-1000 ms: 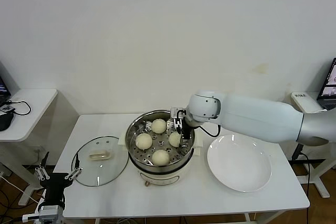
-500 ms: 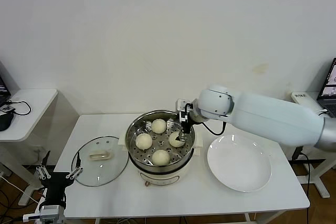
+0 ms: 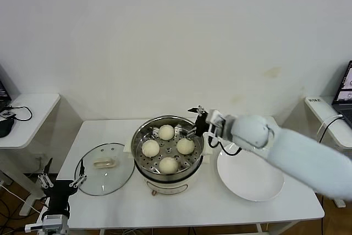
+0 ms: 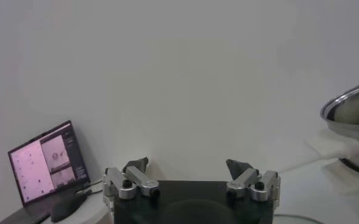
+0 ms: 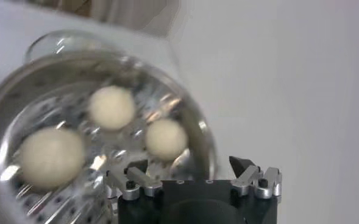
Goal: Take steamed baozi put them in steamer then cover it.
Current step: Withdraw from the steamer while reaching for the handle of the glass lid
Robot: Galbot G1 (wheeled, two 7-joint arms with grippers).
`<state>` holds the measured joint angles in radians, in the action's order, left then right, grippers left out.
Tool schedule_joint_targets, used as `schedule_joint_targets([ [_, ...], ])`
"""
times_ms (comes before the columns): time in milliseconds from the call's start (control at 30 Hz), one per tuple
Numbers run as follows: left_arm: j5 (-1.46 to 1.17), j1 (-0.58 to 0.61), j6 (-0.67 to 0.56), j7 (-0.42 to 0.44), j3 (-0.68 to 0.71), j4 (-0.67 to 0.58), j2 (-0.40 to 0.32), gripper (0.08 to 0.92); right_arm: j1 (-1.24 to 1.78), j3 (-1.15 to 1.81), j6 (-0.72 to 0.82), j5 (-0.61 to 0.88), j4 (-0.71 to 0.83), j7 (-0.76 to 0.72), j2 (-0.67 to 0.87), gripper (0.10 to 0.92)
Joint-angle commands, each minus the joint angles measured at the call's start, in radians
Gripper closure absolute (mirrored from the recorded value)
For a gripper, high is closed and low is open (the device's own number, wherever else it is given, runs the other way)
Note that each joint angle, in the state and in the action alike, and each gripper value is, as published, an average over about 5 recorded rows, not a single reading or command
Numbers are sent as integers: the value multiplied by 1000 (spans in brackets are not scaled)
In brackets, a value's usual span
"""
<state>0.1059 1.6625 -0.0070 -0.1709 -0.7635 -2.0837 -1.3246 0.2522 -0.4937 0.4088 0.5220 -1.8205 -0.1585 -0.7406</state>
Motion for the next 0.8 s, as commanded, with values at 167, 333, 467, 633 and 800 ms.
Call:
schedule_joint_targets([
  [167, 60, -21, -18, -6, 30, 69, -6, 177, 1023, 1082, -591, -330, -50, 7, -392, 202],
  [333, 170, -33, -26, -4, 44, 107, 7, 177, 1134, 1280, -703, -321, -27, -59, -589, 203],
  [467, 421, -39, -34, -2, 43, 140, 53, 177, 1221, 1365, -711, -253, -16, -80, -636, 202],
  [633, 826, -37, -73, -10, 24, 196, 135, 177, 1301, 1437, -712, -216, 3, -89, -646, 203],
  [800, 1068, -50, -84, -19, 39, 260, 195, 177, 1335, 1475, -711, -234, -3, -80, -678, 203],
])
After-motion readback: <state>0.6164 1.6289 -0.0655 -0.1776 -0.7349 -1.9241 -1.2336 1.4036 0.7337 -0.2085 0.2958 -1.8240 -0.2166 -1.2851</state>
